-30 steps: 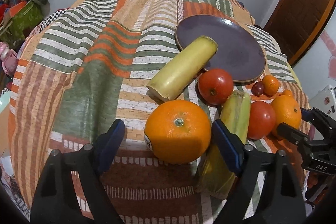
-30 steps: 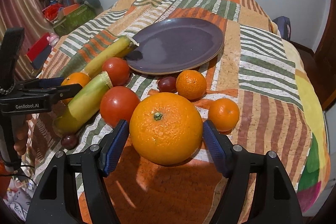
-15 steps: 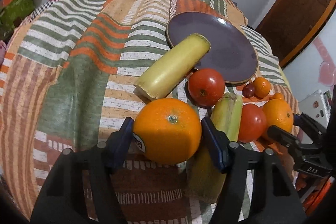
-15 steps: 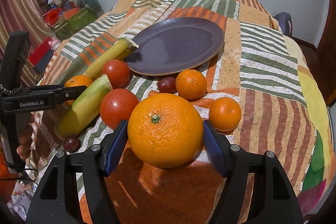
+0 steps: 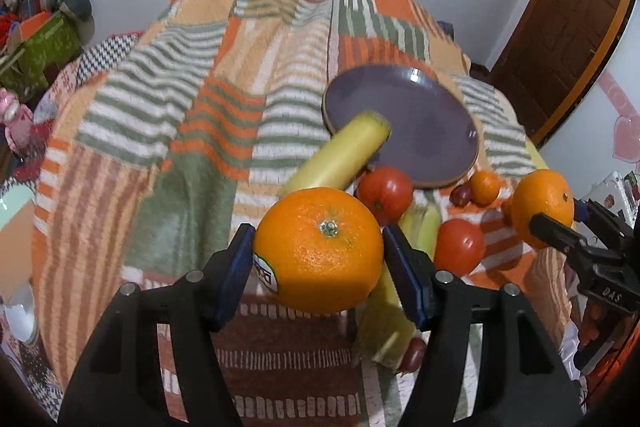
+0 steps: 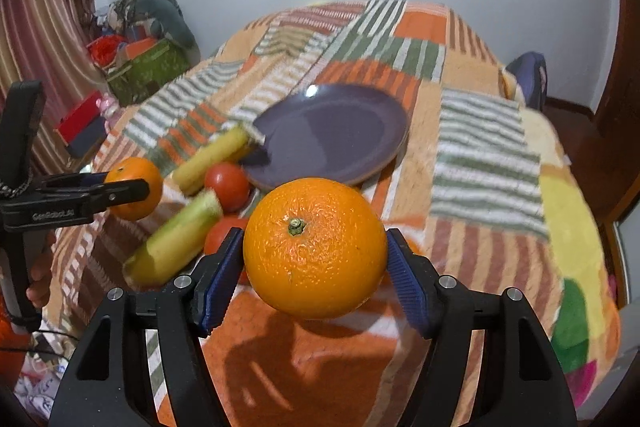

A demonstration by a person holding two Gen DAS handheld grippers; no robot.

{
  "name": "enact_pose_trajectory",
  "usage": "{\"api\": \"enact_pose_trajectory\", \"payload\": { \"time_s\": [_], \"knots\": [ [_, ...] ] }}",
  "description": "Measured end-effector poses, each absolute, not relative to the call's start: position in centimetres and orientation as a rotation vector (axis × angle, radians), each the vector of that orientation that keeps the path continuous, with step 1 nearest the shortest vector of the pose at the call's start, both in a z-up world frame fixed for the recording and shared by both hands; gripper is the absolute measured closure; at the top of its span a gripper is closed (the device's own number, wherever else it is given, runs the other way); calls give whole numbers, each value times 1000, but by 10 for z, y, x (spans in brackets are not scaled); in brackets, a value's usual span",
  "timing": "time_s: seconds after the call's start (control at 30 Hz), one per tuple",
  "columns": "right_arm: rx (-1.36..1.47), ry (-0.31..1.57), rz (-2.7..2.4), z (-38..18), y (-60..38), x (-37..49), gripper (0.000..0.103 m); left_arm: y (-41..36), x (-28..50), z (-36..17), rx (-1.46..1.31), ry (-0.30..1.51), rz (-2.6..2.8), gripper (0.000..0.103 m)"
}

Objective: Organize fruits
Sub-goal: 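Lift both oranges off the quilt with the left and right tools, then lower both oranges onto the purple plate and open both tools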

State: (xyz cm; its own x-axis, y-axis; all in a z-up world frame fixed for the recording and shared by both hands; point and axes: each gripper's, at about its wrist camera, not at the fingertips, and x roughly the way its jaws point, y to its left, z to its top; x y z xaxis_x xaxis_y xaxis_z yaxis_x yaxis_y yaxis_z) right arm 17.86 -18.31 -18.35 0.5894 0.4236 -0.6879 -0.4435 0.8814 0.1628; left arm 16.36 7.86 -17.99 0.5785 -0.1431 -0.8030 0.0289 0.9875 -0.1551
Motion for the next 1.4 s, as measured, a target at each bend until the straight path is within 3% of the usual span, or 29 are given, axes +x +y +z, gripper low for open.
{"api": "enact_pose_trajectory", "payload": {
  "time_s": [0.7,1.4],
  "knots": [
    [-77,574,472,-125,-180,226,36,54,212,-110,-77,745,-119,39],
    [-106,619,504,-148,-148,295,36,44,301,-129,-94,769,-137,39]
  ]
}}
